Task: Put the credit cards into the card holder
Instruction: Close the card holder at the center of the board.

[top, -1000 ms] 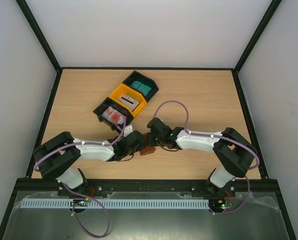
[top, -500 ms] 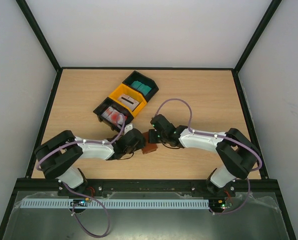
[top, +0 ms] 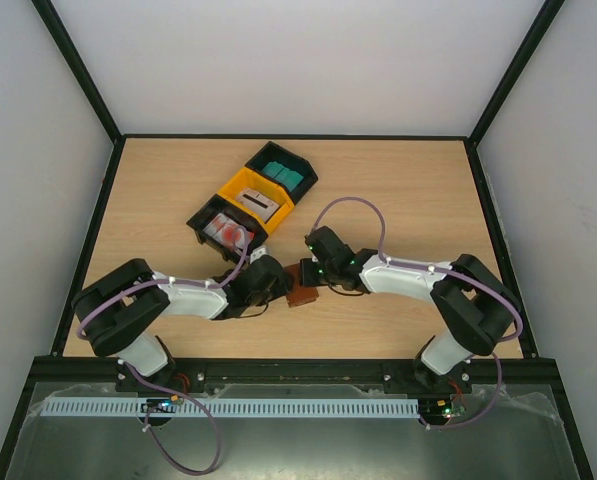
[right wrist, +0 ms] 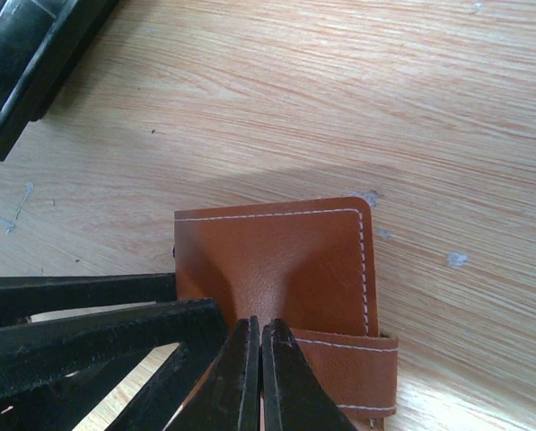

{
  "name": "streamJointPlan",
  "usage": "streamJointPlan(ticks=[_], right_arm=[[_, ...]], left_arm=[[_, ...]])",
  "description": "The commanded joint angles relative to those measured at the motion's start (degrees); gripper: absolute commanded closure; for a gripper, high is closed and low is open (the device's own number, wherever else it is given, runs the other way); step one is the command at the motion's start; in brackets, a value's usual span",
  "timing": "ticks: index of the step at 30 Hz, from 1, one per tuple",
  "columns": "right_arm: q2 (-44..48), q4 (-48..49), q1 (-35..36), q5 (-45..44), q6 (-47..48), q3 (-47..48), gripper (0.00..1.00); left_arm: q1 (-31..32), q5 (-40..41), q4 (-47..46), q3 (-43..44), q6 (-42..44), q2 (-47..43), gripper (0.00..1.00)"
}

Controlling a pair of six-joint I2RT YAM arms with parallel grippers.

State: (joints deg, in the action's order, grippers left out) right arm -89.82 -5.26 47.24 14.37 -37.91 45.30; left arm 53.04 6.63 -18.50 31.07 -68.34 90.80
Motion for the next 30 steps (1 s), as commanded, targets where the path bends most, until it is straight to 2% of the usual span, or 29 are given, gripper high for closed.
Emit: streamJointPlan(ticks=[1, 14, 21, 26, 30], right_arm=[[-1.1, 0.4, -0.2, 2.5, 1.2, -0.5, 0.98], [-1.9, 0.3, -0.3, 5.2, 1.1, -1.3, 0.98], [1.5, 1.3, -0.3, 7.5, 0.2, -1.1, 0.98], [6.2, 0.7, -0.3, 4.5, 0.0, -0.8, 0.83], [8.1, -1.6, -0.3, -0.2, 0.1, -0.8, 0.79]], left_arm=[[0.3, -4.5, 12.9, -3.5, -0.5, 3.8, 0.6], [0.4, -3.9, 12.5, -4.4, -2.1, 3.4, 0.61], [0.3, -3.8, 12.6, -4.7, -2.0, 2.4, 0.61], [0.4, -3.7, 13.0, -4.5, -1.5, 1.9, 0.61], [0.3, -4.0, 12.6, -4.7, -1.5, 1.9, 0.61]])
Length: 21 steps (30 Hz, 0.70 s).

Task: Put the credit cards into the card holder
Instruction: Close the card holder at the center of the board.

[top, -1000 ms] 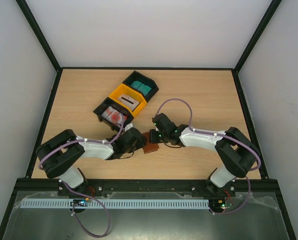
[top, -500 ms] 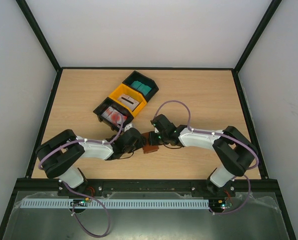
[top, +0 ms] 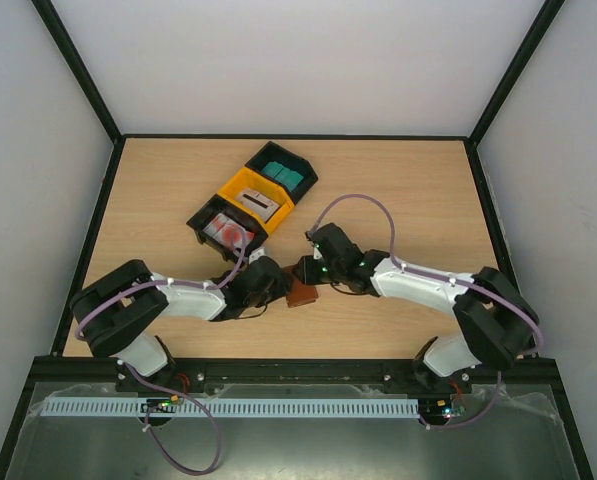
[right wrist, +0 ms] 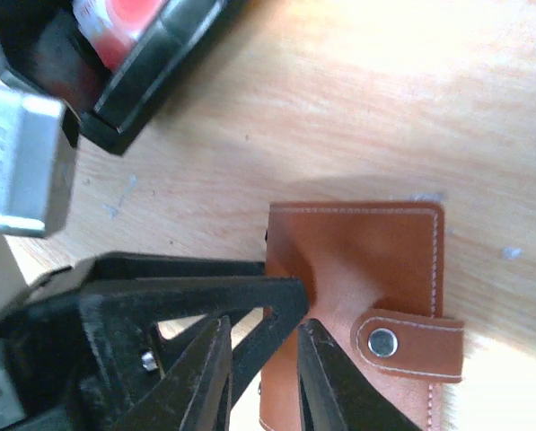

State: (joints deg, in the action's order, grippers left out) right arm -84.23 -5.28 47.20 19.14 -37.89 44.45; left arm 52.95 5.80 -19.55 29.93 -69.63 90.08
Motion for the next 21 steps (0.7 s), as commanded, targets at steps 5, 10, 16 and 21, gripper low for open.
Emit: streamJointPlan(ticks=[5, 10, 16, 21], right_arm=[[0.9, -4.6, -0.3, -9.7, -0.2, 0.2, 0.79], [-2.1, -4.7, -0.2, -8.7, -0.5, 0.2, 0.84], [-4.6, -3.8, -0.3, -7.5, -1.2, 0.4, 0.88], [-5.7, -2.2, -0.2, -5.1, -2.5, -0.5, 0.87]], left_arm=[[0.4, -3.4, 13.1, -3.4, -0.1, 3.0, 0.61], [0.4, -3.7, 13.0, -3.2, -0.2, 3.5, 0.61], [0.5, -3.8, 12.9, -3.2, -0.2, 4.0, 0.61], [0.4, -4.0, 12.8, -3.3, -0.2, 4.2, 0.61]])
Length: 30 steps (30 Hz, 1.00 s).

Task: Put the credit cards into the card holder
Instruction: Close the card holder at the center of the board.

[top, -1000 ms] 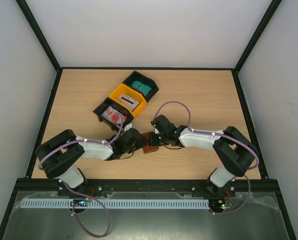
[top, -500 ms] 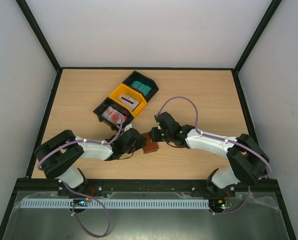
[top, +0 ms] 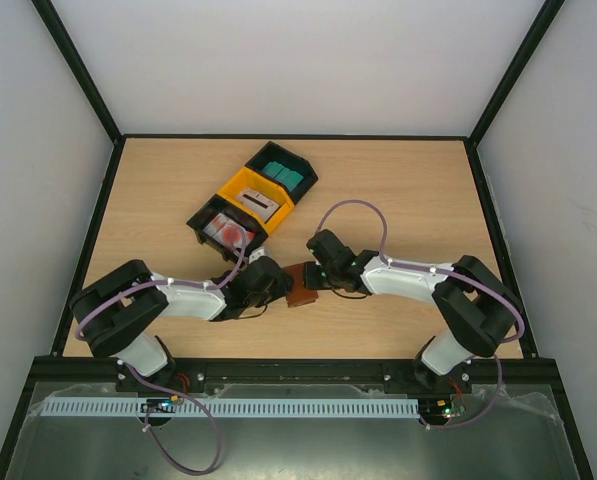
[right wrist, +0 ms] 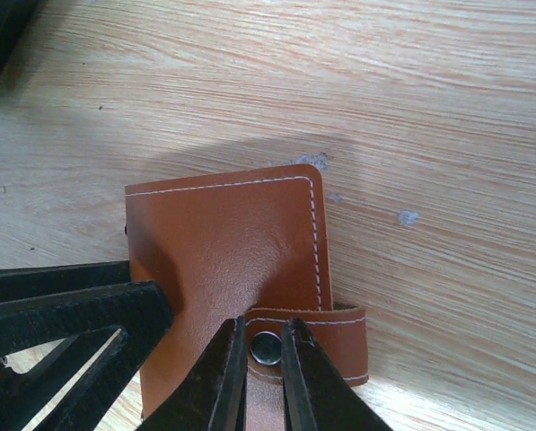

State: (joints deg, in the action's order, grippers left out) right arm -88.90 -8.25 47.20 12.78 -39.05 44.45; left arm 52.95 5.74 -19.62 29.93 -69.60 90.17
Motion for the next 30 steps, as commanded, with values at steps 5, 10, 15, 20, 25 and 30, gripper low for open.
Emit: streamJointPlan(ticks=[5, 10, 15, 20, 25, 30], right_arm=[[-1.5, 2.4, -0.3, 3.1, -2.0, -1.1, 0.86], [-1.6, 3.0, -0.3, 4.1, -2.0, -1.1, 0.85], [-1.3, 2.3, -0.2, 4.4, -0.9, -0.6, 0.85], [2.6, -2.0, 0.0, -0.9, 1.4, 1.4, 0.81], [3.1, -9.3, 3.1, -11.8, 2.4, 5.1, 0.74], [-1.6, -16.2, 9.5, -22.7, 2.0, 9.8, 0.62]], left_arm=[[0.4, -4.0, 12.7, -3.2, -0.3, 4.5, 0.61], [0.5, -4.2, 12.4, -3.2, -0.3, 5.0, 0.61], [0.5, -4.2, 12.4, -3.2, -0.3, 5.1, 0.61], [0.6, -4.2, 11.7, -4.1, -0.9, 3.4, 0.61], [0.5, -4.2, 8.2, -6.6, -3.1, -1.4, 0.55], [0.3, -3.0, 7.3, -8.9, -5.2, -7.8, 0.46]])
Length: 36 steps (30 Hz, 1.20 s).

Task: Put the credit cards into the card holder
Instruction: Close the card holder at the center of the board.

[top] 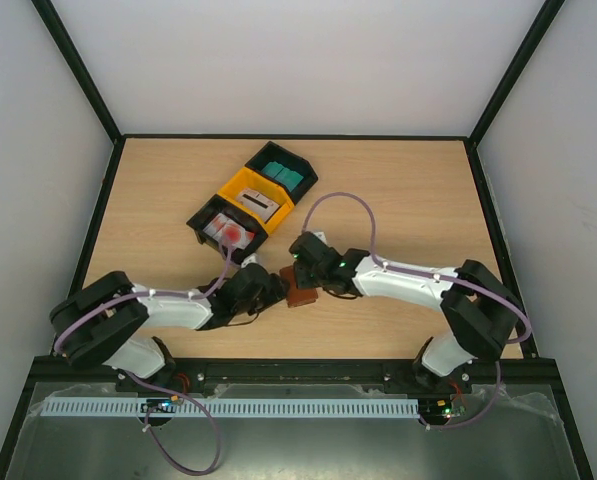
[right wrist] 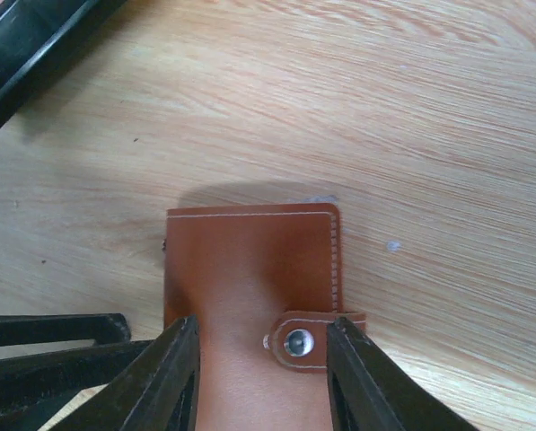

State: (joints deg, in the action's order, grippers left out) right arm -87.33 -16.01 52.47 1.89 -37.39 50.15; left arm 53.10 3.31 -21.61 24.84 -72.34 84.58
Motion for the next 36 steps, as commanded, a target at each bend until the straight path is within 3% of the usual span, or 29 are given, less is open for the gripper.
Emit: streamJointPlan(ticks=[1, 13, 20, 24, 31, 36], right_arm=[[-4.3, -9.8, 5.1, -13.4, 0.0, 4.9, 0.61], [-15.6, -18.7, 8.3, -24.4, -3.6, 13.0, 0.61], [-13.8, -21.8, 8.6, -27.6, -6.2, 13.7, 0.69], [-13.2, -21.8, 8.6, -27.2, -6.0, 13.2, 0.84], [-11.8, -21.6, 8.6, -26.4, -6.4, 12.6, 0.97], [-10.6, -20.3, 8.5, -23.9, -5.8, 12.3, 0.98]], left_arm=[[-0.1, -0.1, 10.3, -4.1, -2.8, -3.3, 0.45], [-3.7, -0.8, 10.6, -7.3, -1.0, -4.7, 0.42], [-3.8, -1.6, 8.9, -7.9, -1.0, -3.5, 0.42], [-3.8, -2.2, 8.0, -8.0, -1.0, -2.7, 0.42], [-3.8, -2.6, 7.6, -7.9, -1.0, -2.1, 0.42], [-3.6, -3.6, 6.5, -8.2, -1.2, -2.1, 0.42]])
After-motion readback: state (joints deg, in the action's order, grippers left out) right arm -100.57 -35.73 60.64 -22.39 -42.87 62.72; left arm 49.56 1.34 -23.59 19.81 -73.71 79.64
